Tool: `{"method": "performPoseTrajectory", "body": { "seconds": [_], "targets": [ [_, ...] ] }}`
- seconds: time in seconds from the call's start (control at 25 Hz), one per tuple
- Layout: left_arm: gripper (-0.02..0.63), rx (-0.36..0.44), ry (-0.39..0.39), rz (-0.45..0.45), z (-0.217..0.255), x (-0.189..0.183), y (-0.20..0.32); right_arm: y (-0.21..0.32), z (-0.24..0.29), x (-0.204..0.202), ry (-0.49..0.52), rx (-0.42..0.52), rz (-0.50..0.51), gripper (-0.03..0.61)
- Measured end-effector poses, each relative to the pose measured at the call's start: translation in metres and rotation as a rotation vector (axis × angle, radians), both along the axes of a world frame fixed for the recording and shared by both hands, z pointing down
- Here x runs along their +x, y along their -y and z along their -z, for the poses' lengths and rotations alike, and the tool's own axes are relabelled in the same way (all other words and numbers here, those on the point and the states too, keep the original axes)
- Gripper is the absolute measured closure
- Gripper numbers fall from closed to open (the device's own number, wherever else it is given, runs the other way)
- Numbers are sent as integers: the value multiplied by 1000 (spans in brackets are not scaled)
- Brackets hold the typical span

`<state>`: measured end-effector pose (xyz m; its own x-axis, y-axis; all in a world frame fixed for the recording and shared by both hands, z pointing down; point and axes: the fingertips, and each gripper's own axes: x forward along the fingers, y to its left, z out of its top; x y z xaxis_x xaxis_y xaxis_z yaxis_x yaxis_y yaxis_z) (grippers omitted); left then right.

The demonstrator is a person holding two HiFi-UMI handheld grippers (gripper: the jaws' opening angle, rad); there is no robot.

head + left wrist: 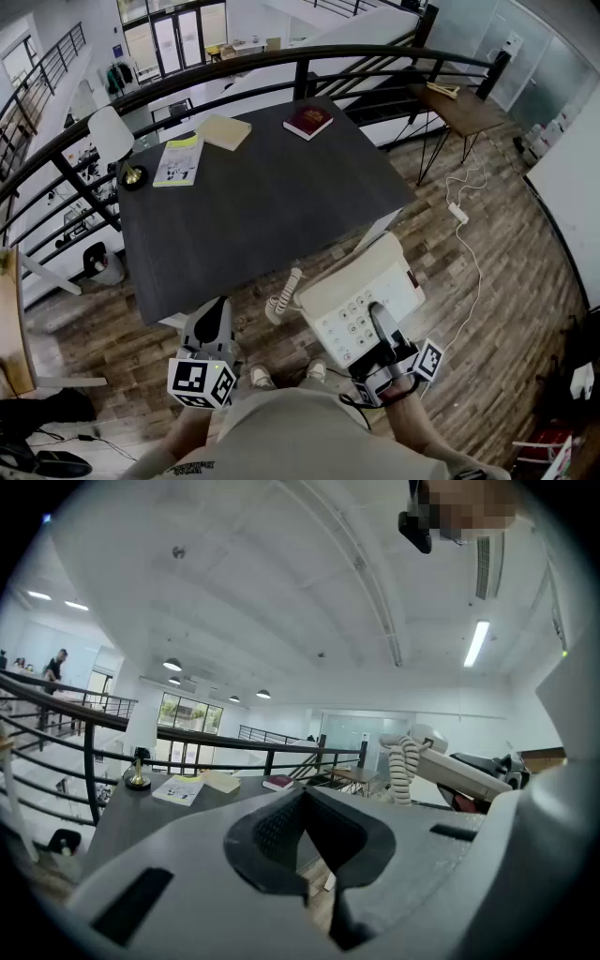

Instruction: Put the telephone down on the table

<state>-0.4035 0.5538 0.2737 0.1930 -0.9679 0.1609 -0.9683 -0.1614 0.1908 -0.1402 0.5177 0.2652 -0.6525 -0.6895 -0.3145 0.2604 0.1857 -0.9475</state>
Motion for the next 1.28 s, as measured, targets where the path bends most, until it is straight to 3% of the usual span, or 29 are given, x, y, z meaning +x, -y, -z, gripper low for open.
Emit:
{"method": "performPoseTrajectory", "body": {
  "seconds": [0.16, 0.36, 0.48, 0.64, 0.8, 1.04, 1.28],
  "targets": [
    [611, 4, 17, -13, 0, 24, 8, 12, 0, 28, -11, 9, -22, 382],
    [611, 35, -59, 22, 11, 34, 14, 17, 2, 51, -11, 21, -44, 382],
    [611, 39, -22, 11, 11, 44, 19, 22, 6, 58, -35, 32, -52, 382],
    [611, 43, 44, -28, 3, 45, 21, 23, 1, 47, -82, 40, -51, 382],
    [611, 24, 45, -67, -8, 28, 25, 17, -11, 19, -111, 26, -42, 382],
    [611, 52, 109, -86, 9, 116, 53, 36, -6, 97, -131, 4, -48, 382],
    [611, 136, 179, -73, 24, 151, 68, 51, -10, 121, -106, 8, -33, 382]
  ]
}}
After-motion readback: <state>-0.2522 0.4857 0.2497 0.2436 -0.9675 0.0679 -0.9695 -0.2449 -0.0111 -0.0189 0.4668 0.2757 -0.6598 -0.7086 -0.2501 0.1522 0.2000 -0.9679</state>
